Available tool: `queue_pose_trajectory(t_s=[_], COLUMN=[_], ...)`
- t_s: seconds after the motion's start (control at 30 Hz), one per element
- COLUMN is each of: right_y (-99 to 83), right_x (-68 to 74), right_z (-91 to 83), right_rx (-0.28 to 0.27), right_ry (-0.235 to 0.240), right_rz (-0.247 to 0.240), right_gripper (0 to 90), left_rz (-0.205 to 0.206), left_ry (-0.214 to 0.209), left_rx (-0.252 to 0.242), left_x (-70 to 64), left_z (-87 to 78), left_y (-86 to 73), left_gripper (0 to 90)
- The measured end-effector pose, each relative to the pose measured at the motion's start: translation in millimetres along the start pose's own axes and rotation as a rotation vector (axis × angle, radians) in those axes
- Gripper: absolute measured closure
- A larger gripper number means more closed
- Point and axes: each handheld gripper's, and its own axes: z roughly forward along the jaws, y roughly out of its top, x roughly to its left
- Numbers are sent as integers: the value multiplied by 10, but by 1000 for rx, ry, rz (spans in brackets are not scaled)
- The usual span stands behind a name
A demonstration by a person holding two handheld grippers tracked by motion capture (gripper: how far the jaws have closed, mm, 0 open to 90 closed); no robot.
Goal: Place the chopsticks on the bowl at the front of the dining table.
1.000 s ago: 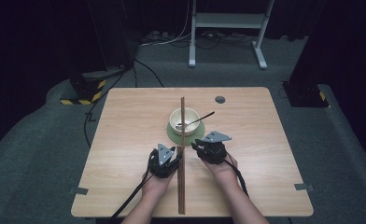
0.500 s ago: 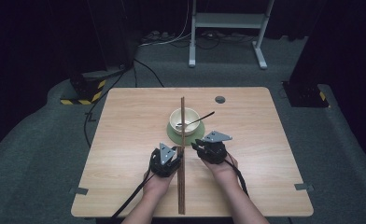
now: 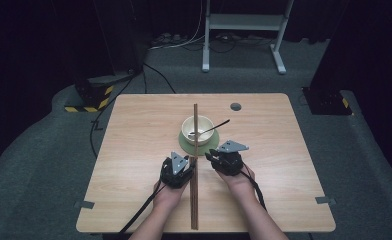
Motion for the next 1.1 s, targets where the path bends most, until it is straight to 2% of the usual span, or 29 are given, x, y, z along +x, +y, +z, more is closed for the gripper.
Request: queue_pose_trajectory(t_s=[0.5, 0.57, 0.7, 0.8, 0.83, 0.93, 1.03, 1.1], right_y=[0, 0, 2, 37, 60, 124, 207, 254], right_x=[0, 2, 35, 60, 56, 27, 46, 45], right_z=[-9, -11, -7, 22, 36, 93, 184, 251], right_rx=[-2, -3, -3, 0, -1, -12, -1, 1], right_ry=[4, 4, 14, 8, -5, -21, -55, -63], right_rz=[6, 1, -10, -20, -19, -2, -30, -30], right_gripper=[730, 731, 778, 873, 900, 900, 900, 900], left_rz=[12, 28, -17, -38, -31, -40, -47, -49], left_ry=[-15, -3, 4, -9, -15, -32, -50, -58], left_rx=[-2, -7, -35, -59, -65, -69, -61, -65], left_x=[-5, 41, 237, 337, 367, 399, 401, 398], left_z=[-25, -50, -63, 5, 55, 186, 327, 384], left_y=[-27, -26, 21, 84, 116, 175, 213, 238], left_gripper=[655, 678, 767, 833, 849, 870, 870, 868])
